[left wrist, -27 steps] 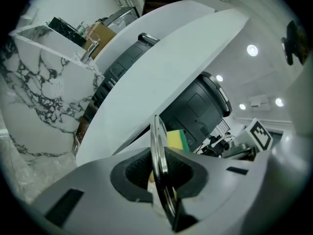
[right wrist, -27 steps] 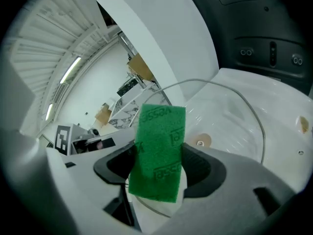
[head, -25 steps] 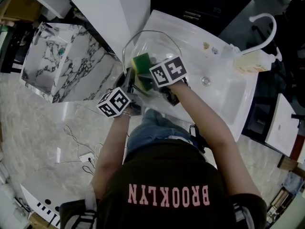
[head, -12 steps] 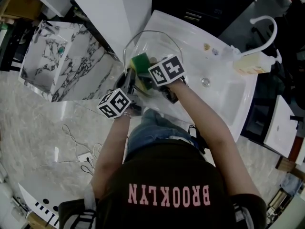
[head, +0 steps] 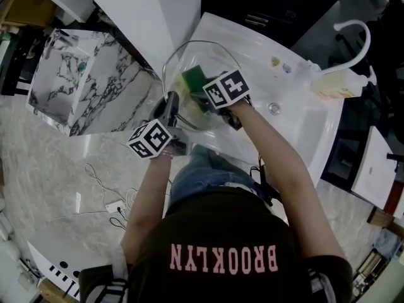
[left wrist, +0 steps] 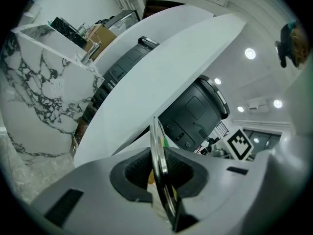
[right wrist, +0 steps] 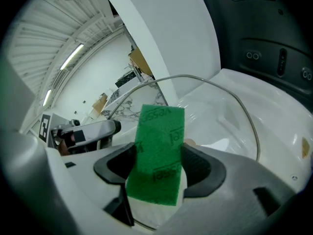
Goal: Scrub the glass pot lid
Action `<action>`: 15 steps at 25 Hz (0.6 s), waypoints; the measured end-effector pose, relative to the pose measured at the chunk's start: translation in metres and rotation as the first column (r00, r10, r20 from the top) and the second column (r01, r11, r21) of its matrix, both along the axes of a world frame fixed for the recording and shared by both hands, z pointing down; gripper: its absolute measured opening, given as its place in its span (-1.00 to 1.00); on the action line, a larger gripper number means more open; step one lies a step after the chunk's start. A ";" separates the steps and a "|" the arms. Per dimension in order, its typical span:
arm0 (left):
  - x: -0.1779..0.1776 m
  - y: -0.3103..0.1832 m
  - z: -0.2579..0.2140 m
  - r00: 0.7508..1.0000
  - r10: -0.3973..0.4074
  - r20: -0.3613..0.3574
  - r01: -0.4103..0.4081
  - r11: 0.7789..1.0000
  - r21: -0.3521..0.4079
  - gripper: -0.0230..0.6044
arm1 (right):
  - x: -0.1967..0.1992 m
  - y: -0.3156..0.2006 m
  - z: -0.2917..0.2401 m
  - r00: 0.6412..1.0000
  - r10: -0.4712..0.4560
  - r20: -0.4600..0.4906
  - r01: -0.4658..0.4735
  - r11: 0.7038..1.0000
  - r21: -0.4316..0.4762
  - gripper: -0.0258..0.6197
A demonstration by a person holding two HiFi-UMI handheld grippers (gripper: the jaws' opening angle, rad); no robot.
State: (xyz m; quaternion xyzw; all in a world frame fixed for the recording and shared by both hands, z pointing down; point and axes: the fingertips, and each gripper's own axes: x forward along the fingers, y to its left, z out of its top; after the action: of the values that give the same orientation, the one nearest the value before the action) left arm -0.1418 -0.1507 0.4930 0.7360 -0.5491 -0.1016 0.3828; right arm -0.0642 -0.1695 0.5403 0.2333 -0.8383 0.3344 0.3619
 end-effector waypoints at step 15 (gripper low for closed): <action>0.000 -0.005 0.001 0.999 0.020 0.048 -0.018 0.999 -0.027 -0.80 | 0.069 -0.048 0.026 0.989 0.122 -0.087 -0.118 0.992 0.043 -0.04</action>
State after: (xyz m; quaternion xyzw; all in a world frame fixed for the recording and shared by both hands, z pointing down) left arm -0.1419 -0.1556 0.4941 0.7383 -0.5525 -0.0728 0.3799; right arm 0.0049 -0.2172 0.5666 0.3049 -0.8119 0.3288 0.3738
